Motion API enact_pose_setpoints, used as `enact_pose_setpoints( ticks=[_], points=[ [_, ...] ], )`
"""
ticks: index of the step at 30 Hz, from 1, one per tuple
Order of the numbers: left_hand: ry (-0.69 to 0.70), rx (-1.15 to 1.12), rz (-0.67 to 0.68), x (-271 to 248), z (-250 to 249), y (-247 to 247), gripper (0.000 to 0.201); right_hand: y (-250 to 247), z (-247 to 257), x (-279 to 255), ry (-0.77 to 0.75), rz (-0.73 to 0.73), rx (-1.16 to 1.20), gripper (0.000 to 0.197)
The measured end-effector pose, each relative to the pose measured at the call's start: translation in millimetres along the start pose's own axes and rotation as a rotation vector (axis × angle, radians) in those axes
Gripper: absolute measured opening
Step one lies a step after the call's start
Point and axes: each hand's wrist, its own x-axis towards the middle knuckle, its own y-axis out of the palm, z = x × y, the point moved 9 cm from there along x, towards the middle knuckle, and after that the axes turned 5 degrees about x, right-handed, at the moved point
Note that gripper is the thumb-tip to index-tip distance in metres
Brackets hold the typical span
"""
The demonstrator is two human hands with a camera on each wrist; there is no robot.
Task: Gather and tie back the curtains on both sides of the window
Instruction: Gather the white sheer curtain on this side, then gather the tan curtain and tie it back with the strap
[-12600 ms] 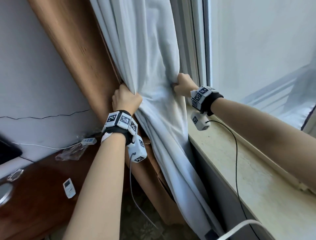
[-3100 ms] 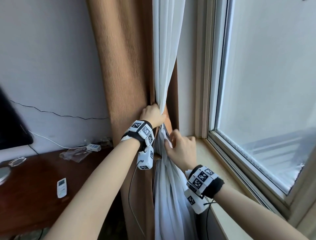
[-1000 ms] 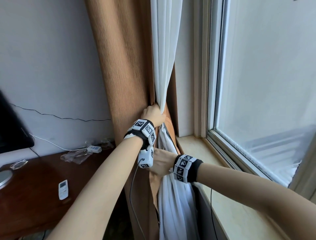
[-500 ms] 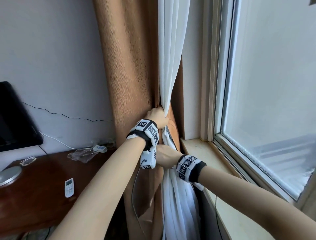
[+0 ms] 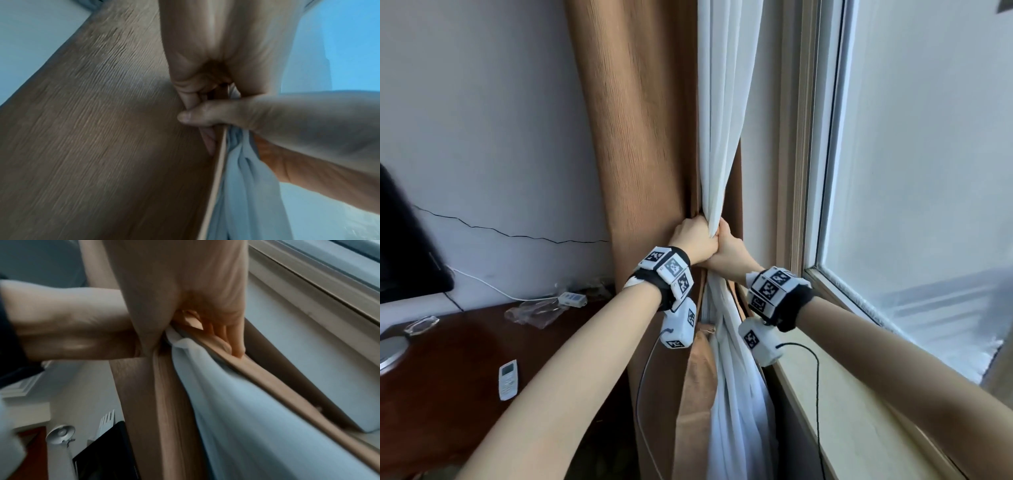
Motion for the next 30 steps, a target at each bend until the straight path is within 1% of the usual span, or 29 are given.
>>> enact_pose_setpoints(
  ticks=[2, 4, 7, 11, 14, 17, 19, 21, 24, 26, 27, 28, 29, 30],
  points=[
    [0.016, -0.077, 0.001, -0.7, 1.0, 0.5, 0.038, -3.9, 1.2, 8.2, 0.012, -0.108, -0.069, 0.074],
    [0.028, -0.162, -0.002, -1.5, 4.5, 0.8, 0.037, -1.1, -1.4, 13.9, 0.012, -0.113, -0.057, 0.064],
    [0.039, -0.195, 0.015, -3.3, 7.2, 3.5, 0.040, 0.8, -6.7, 16.8, 0.023, -0.097, 0.014, 0.062],
    [0.106, -0.119, 0.106, -3.9, -1.9, 7.7, 0.047, -3.2, -18.1, 17.9, 0.022, -0.141, 0.067, 0.060],
    [0.146, -0.023, 0.143, -1.2, -5.3, 4.6, 0.051, -2.1, -22.5, 19.7, 0.029, -0.138, 0.048, 0.058],
    [0.179, -0.006, 0.190, -3.9, -5.8, 6.4, 0.058, -5.3, -24.7, 21.3, 0.026, -0.123, 0.046, 0.060],
    [0.242, -0.008, 0.195, -10.7, -9.6, 11.1, 0.058, -10.2, -26.2, 20.8, 0.014, -0.122, 0.041, 0.063],
    [0.282, -0.034, 0.162, -17.2, -11.0, 14.4, 0.053, -13.5, -27.0, 19.8, -0.002, -0.116, 0.032, 0.063],
    [0.313, -0.059, 0.141, -25.9, -13.0, 18.0, 0.052, -13.7, -25.7, 18.2, -0.019, -0.112, 0.043, 0.071],
    [0.335, 0.036, 0.134, -34.3, -14.2, 19.3, 0.054, -10.5, -27.8, 18.3, -0.004, -0.115, 0.037, 0.062],
    [0.367, 0.132, 0.102, -38.2, -14.8, 16.5, 0.057, -10.3, -29.7, 19.0, 0.003, -0.127, 0.034, 0.057],
    [0.423, 0.237, 0.040, -41.9, -15.8, 9.5, 0.061, -11.4, -32.0, 21.0, 0.010, -0.141, 0.035, 0.055],
    [0.470, 0.308, -0.038, -45.6, -15.1, -1.5, 0.065, -12.8, -35.4, 23.1, 0.027, -0.148, 0.033, 0.058],
    [0.494, 0.312, -0.136, -46.3, -10.5, -16.8, 0.066, -15.3, -37.4, 25.0, 0.045, -0.149, 0.027, 0.061]
  ],
)
